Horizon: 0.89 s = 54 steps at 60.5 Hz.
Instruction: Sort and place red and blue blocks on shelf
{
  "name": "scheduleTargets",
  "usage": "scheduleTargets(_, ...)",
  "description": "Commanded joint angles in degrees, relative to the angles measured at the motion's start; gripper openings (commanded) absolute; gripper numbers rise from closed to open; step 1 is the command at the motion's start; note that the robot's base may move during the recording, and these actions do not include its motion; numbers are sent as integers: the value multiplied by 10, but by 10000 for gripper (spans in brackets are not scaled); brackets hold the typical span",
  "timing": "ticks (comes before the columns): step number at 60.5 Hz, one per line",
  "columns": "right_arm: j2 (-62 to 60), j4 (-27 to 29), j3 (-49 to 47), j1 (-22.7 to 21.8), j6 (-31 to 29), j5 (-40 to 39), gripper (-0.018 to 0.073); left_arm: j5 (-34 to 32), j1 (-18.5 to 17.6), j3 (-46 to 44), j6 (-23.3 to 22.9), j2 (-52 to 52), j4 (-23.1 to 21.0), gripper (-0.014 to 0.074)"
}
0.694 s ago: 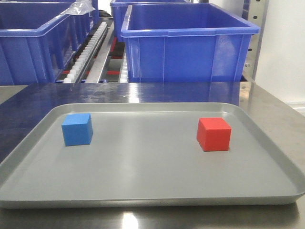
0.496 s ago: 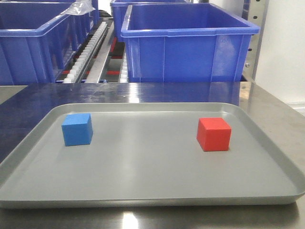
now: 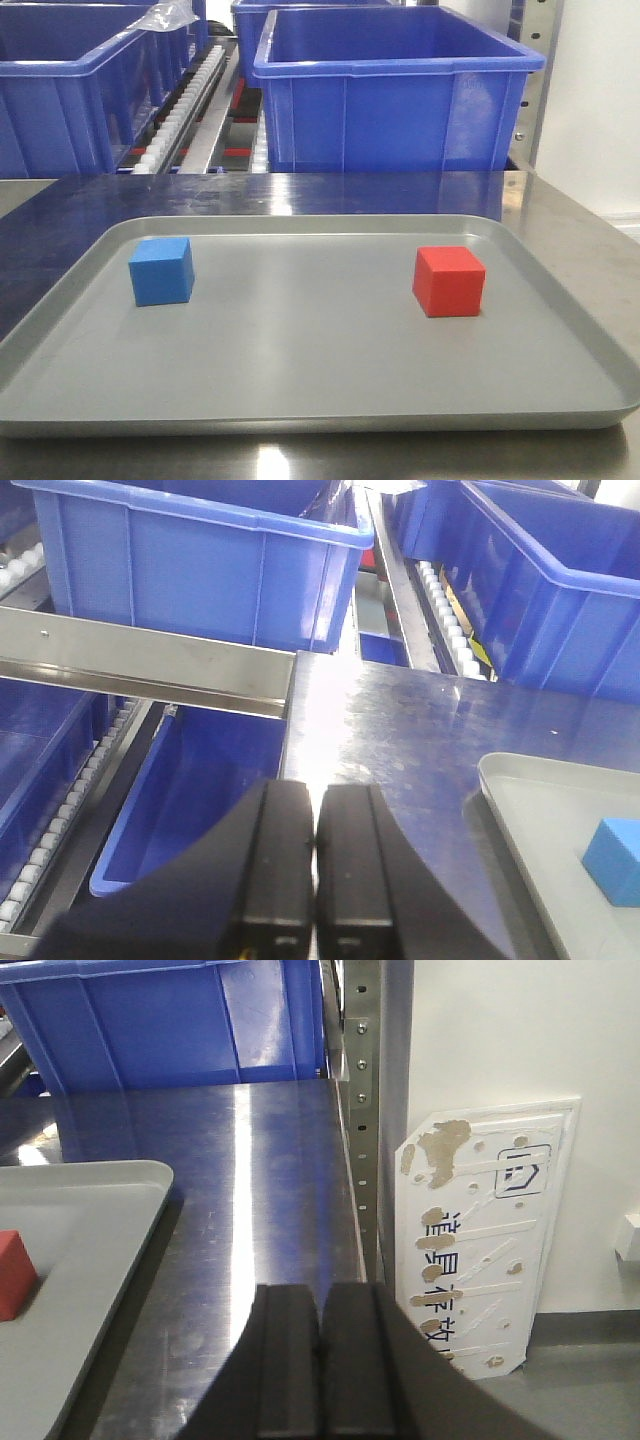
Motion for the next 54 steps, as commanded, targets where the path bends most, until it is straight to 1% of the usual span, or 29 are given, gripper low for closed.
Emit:
scheduleTargets(1, -11, -2, -13, -3, -3, -53, 52, -53, 1, 13, -2, -8, 0, 135)
scheduleTargets(49, -11, -2, -13, -3, -3, -53, 52, -53, 1, 13, -2, -8, 0, 135)
scheduleTargets(54, -11, -2, -13, -3, -3, -70, 52, -53, 1, 13, -2, -8, 0, 135)
